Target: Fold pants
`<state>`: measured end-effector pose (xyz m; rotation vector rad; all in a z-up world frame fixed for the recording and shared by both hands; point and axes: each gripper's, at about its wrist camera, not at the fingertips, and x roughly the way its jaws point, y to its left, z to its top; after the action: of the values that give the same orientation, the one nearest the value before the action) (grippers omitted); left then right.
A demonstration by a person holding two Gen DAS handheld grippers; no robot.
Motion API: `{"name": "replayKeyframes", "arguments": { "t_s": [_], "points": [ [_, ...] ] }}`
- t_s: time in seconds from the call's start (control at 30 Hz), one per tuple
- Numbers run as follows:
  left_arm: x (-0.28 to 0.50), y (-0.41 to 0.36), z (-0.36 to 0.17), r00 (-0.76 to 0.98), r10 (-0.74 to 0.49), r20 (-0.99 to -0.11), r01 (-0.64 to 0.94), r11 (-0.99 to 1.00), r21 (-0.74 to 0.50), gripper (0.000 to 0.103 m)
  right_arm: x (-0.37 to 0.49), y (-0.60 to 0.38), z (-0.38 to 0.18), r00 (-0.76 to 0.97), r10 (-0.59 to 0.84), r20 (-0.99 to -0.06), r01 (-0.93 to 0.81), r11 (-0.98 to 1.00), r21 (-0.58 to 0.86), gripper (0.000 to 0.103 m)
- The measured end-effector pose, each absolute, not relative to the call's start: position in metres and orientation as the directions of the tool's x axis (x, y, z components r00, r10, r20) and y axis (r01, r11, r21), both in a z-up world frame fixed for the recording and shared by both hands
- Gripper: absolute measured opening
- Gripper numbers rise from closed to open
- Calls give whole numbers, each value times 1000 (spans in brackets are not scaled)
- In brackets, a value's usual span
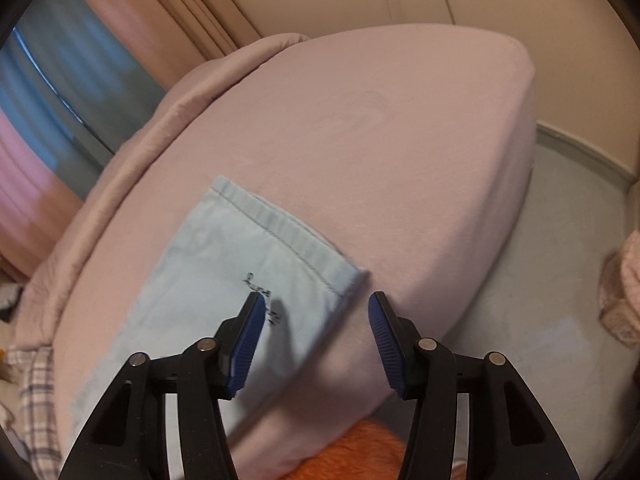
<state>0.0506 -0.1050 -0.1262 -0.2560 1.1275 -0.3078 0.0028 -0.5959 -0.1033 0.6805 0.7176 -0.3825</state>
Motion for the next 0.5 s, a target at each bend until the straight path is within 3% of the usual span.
{"name": "replayKeyframes", "arguments": {
  "t_s": [0.07, 0.13, 0.2, 0.37, 0.5],
  "points": [
    [51, -103, -128, 392, -365, -844, 106, 930, -353, 70, 9, -594, -103, 707, -101, -700, 532, 728, 433, 50],
    [51, -100, -127, 394, -372, -841, 101, 927, -362, 70, 15, -593, -104, 718, -86, -690, 519, 726, 450, 39],
    [52, -98, -127, 394, -377, -838, 91, 924, -372, 70, 25, -589, -106, 735, -55, -676, 482, 743, 464, 10],
    [46, -83, -118, 425, -354, -833, 68, 930, -361, 70, 34, -583, -97, 742, -45, -668, 473, 742, 475, 9],
    [44, -68, -113, 450, -329, -830, 39, 936, -350, 70, 21, -565, -49, 827, -50, -559, 388, 771, 505, 9]
  ]
}}
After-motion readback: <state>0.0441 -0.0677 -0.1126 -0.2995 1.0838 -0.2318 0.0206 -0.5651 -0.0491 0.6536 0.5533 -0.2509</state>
